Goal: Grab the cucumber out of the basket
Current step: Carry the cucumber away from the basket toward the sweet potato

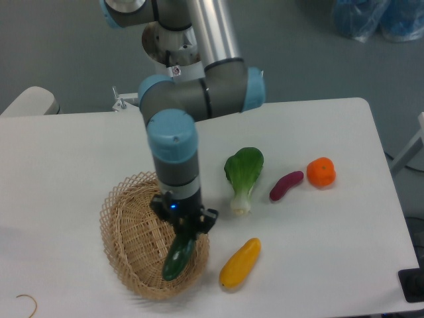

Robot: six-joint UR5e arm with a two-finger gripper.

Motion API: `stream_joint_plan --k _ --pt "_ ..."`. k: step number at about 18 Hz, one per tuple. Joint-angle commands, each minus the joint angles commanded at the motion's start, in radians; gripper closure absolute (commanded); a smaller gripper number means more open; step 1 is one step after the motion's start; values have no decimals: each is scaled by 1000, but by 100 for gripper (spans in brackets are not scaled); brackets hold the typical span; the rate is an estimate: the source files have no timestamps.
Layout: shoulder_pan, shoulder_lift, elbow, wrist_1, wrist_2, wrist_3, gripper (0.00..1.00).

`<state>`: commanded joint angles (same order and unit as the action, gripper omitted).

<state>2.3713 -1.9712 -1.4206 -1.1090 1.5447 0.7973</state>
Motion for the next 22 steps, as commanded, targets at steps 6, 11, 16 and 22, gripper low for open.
stream_joint_plan --k 6,11,16,22 --pt "161 3 17 1 -5 356 55" --pt "258 -1 17 -3 -9 597 55" --pt "272 -12 26 -2 -9 652 55" --pt "279 -34 31 6 -6 658 55"
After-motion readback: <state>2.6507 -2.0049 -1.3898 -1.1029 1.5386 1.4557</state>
